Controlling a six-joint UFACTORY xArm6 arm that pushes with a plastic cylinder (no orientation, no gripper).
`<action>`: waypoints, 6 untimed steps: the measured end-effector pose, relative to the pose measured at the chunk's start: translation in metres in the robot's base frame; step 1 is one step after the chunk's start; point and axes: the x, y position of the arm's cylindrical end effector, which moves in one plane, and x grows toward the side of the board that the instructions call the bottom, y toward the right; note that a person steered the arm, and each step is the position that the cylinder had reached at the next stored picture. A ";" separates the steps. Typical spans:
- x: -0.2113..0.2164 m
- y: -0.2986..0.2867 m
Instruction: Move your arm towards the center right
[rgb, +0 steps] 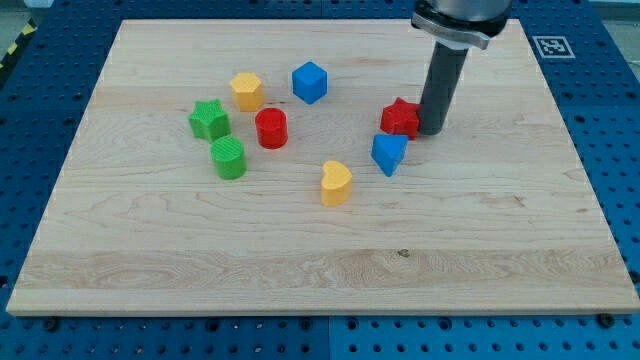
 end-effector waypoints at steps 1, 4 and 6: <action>-0.007 -0.007; -0.006 -0.038; -0.021 0.040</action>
